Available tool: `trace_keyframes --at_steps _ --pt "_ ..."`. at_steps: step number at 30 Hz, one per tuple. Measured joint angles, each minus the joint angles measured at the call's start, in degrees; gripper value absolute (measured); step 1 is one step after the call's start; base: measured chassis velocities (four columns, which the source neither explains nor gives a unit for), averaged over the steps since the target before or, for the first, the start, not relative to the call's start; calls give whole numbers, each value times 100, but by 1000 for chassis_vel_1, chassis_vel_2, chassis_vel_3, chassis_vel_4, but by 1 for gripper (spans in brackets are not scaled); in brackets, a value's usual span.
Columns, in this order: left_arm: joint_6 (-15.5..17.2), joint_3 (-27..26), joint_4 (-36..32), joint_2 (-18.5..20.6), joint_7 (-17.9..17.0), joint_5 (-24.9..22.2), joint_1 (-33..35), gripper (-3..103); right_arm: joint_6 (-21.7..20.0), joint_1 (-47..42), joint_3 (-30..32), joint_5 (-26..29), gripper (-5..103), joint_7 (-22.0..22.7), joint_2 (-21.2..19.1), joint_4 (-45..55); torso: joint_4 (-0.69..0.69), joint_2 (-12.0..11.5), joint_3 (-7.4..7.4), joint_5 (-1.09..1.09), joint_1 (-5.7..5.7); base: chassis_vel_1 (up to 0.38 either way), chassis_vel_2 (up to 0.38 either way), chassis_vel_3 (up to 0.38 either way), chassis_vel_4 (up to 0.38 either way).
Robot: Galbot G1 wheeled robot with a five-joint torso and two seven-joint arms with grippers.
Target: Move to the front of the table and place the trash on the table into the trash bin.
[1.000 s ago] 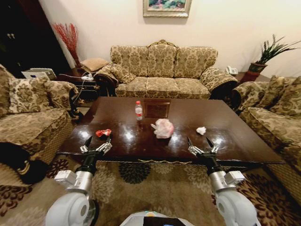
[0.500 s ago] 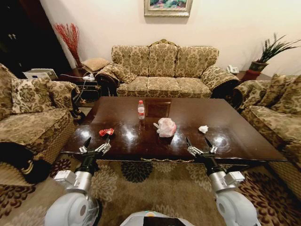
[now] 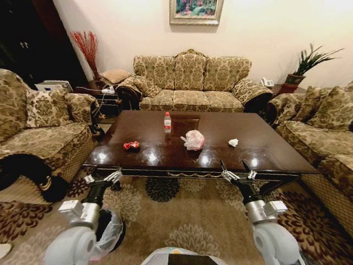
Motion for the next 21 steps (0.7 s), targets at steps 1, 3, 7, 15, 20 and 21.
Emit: trace_keyframes --at_steps 1,3,7,15,20,21 --pt "-31 -203 163 112 0 -107 95 100 -6 22 22 62 100 40 -26 8 2 -1 1 -1 2 -59 34 44 -41" --pt "-46 -488 299 257 0 -258 243 100 -27 88 45 165 100 95 -37 16 1 -1 1 0 3 -30 17 22 -20" --pt "7 -1034 330 410 -17 -327 558 100 -101 253 54 347 100 144 4 27 2 -1 0 1 1 0 0 0 0" --pt "209 -1885 604 198 -78 -89 863 100 -256 517 -8 483 100 91 -63 -101 3 0 -2 2 -3 0 0 0 0" --pt "348 -1924 1318 107 -177 172 678 100 -326 552 -31 518 100 57 -136 -196 2 1 -2 1 -2 0 0 0 0" --pt "364 -1899 1409 81 -204 178 653 100 -338 553 -46 518 100 41 -155 -200 2 1 -2 -1 -2 0 0 0 0"
